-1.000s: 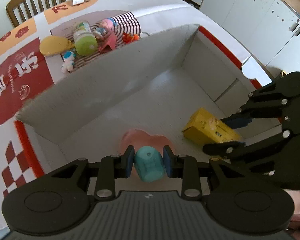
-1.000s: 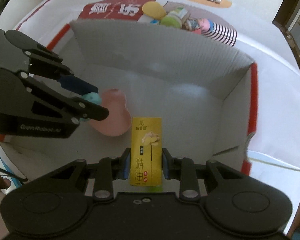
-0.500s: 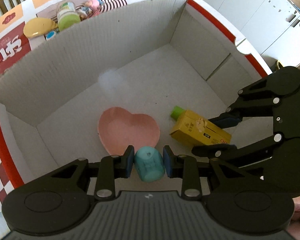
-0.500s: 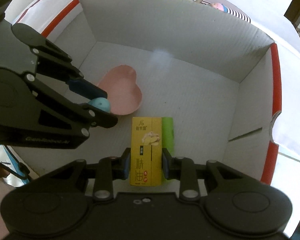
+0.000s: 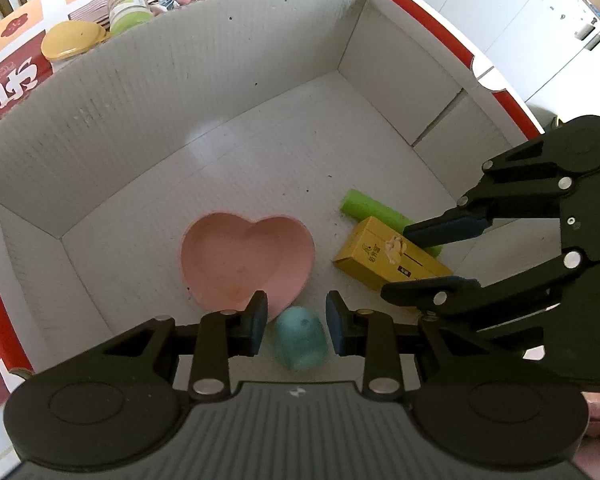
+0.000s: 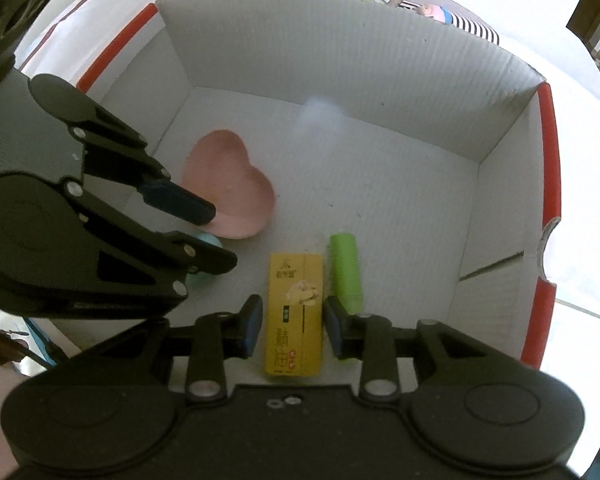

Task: Organize rigid objects
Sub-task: 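Lift both tools out of the box back toward the pile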

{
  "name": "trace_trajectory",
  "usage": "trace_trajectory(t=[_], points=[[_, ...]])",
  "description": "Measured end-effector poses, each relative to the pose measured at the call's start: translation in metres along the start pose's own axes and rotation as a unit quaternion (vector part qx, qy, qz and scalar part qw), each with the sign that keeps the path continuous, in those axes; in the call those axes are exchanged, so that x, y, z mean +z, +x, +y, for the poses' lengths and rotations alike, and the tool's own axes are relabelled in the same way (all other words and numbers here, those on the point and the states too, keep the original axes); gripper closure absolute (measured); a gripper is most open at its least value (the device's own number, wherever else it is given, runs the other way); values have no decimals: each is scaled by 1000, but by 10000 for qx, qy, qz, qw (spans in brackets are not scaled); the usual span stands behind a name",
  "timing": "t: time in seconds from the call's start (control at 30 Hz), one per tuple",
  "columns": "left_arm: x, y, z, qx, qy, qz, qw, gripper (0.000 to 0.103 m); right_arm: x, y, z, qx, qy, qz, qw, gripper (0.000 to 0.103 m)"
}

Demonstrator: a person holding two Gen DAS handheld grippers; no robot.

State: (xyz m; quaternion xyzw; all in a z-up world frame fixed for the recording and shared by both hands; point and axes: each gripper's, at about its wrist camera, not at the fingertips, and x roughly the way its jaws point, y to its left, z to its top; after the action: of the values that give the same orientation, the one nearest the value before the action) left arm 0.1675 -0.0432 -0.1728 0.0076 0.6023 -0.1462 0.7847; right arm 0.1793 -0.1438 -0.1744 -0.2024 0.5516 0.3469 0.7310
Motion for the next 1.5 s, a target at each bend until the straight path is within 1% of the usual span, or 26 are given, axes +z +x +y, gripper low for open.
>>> trace_trajectory(t=[0.03, 0.1, 0.2, 0.4, 0.43, 0.47, 0.5, 0.6, 0.67, 0.7, 0.73, 0.77, 0.8, 0.87, 1.03, 1.1, 1.17, 1.23, 1.27, 1.3, 1.37, 1.4, 1.5], points=[[1, 0, -1, 0, -12, 0, 10000, 71, 0, -2, -1, 21, 14, -20, 10000, 69], [1, -1, -1, 49, -37, -29, 10000, 60, 0, -7, -3, 32, 25, -62, 10000, 70], [1, -8, -1, 120, -25, -137, 9998, 50, 0, -17, -6, 74, 49, -127, 9999, 69], [-3, -29, 0, -5, -49, -319, 9995, 49, 1, -40, -10, 148, 106, -325, 9993, 67], [-4, -33, -1, 0, -54, -353, 9994, 49, 2, -45, -10, 159, 111, -365, 9991, 62], [-5, -39, 0, -2, -62, -399, 9992, 49, 2, -49, -12, 150, 119, -417, 9989, 55], [-5, -43, 0, -13, -69, -446, 9990, 49, 3, -55, -13, 142, 125, -490, 9986, 53], [-4, -60, 2, -66, -85, -622, 9980, 49, 6, -71, -19, 190, 122, -654, 9976, 52], [-2, -71, -1, -28, -18, -784, 9969, 49, 8, -83, -21, 182, 118, -769, 9968, 51], [-1, -78, -1, 11, 27, -880, 9961, 46, 8, -87, -24, 180, 121, -817, 9964, 51], [0, -84, 0, 62, 56, -973, 9952, 44, 9, -92, -26, 179, 129, -867, 9960, 51], [0, -90, 0, 109, 59, -1071, 9942, 38, 11, -97, -29, 178, 141, -922, 9955, 50], [1, -97, 2, 131, 55, -1175, 9930, 36, 13, -101, -30, 175, 149, -968, 9950, 49], [6, -108, 6, 154, 13, -1336, 9909, 36, 18, -110, -33, 166, 158, -1072, 9940, 42], [21, -126, 21, 268, -175, -1630, 9861, 34, 28, -127, -44, 104, 137, -1336, 9909, 40], [26, -132, 28, 366, -261, -1769, 9832, 28, 36, -130, -47, 86, 119, -1415, 9898, 38], [34, -137, 35, 505, -387, -1947, 9788, 27, 45, -132, -52, 42, 91, -1490, 9888, 31], [41, -140, 44, 633, -539, -2084, 9745, 26, 55, -130, -57, 14, 81, -1540, 9880, 29], [46, -141, 50, 682, -641, -2149, 9721, 22, 60, -128, -60, 2, 84, -1556, 9878, 28], [50, -143, 55, 709, -713, -2198, 9704, 20, 66, -128, -64, -10, 93, -1575, 9875, 26], [58, -143, 65, 784, -883, -2283, 9664, 20, 73, -129, -71, -29, 99, -1620, 9867, 19], [63, -142, 71, 830, -950, -2291, 9652, 20, 77, -128, -76, -46, 97, -1639, 9864, 18], [76, -136, 86, 1093, -1110, -2292, 9608, 20, 90, -126, -89, -85, 119, -1675, 9858, 13]])
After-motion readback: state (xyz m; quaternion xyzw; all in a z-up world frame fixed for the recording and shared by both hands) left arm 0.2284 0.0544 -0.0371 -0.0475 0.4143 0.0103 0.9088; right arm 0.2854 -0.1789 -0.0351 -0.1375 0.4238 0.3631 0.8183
